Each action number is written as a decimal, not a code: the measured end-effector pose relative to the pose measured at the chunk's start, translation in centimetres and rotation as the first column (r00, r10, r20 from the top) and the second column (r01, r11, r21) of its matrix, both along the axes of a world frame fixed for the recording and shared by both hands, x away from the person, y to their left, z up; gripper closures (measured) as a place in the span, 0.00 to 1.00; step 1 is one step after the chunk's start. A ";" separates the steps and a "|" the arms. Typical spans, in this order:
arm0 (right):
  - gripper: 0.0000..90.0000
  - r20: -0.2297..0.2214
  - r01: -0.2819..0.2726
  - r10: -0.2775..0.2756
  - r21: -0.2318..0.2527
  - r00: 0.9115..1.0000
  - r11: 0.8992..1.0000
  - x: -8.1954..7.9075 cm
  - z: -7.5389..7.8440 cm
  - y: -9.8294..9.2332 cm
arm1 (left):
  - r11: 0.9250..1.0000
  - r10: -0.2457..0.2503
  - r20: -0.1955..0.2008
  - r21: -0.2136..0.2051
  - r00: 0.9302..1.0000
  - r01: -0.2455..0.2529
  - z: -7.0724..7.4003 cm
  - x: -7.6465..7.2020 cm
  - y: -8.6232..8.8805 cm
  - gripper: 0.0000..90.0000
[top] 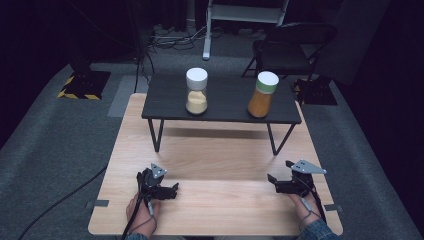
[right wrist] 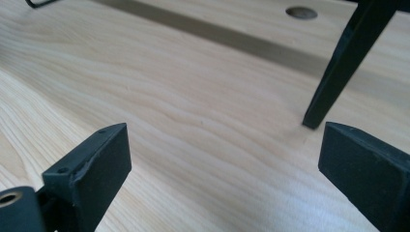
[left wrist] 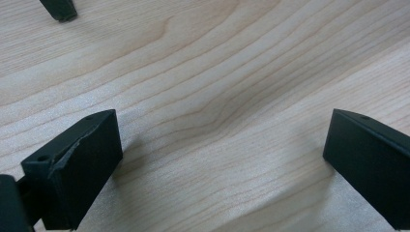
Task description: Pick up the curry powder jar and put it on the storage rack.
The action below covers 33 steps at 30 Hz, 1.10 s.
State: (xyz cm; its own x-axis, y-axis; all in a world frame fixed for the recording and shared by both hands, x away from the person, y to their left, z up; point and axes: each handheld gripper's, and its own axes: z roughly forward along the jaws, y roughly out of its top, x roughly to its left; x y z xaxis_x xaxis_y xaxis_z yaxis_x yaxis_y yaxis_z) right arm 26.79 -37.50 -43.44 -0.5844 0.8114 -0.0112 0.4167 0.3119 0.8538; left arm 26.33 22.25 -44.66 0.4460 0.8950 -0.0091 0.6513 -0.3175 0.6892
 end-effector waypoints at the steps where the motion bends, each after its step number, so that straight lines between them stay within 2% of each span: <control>1: 0.05 -0.006 0.003 -0.003 -0.002 1.000 1.000 0.0 -0.1 0.0 | 1.000 0.000 0.000 0.000 1.000 0.000 0.0 0.0 0.0 0.00; 9: 0.05 -0.036 0.025 -0.026 -0.017 0.999 1.000 -0.3 -1.5 -0.2 | 1.000 0.001 -0.001 0.000 1.000 -0.001 0.0 0.0 0.0 0.00; 18: 0.04 -0.070 0.032 -0.035 -0.046 0.997 0.998 -0.3 -2.3 0.1 | 1.000 0.000 0.000 0.000 1.000 0.000 0.0 0.0 0.0 0.00; 22: 0.04 -0.128 0.025 -0.037 -0.092 0.991 0.995 0.3 -1.8 0.7 | 1.000 0.000 0.000 0.000 1.000 0.000 0.0 0.0 0.0 0.00; 24: 0.04 -0.168 0.007 -0.026 -0.115 0.985 0.993 0.9 -1.4 0.9 | 1.000 0.001 0.000 0.000 1.000 -0.001 0.0 0.0 0.0 0.00; 25: 0.03 -0.172 0.001 -0.023 -0.130 0.985 0.992 1.0 -1.3 1.2 | 1.000 0.001 0.000 0.000 1.000 -0.001 0.0 0.0 0.0 0.00; 33: 0.02 -0.175 0.004 -0.027 -0.128 0.984 0.992 1.0 -1.3 1.4 | 1.000 0.001 0.000 0.000 1.000 -0.001 0.0 0.0 0.0 0.00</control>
State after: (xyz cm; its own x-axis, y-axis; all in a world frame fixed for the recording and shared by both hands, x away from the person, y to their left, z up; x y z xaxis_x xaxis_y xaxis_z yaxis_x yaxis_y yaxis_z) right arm 27.78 -36.15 -44.79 -0.5737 0.8189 -0.0127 0.5625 0.4053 0.7207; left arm 26.30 22.23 -44.67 0.4454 0.8953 -0.0094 0.6512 -0.3168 0.6896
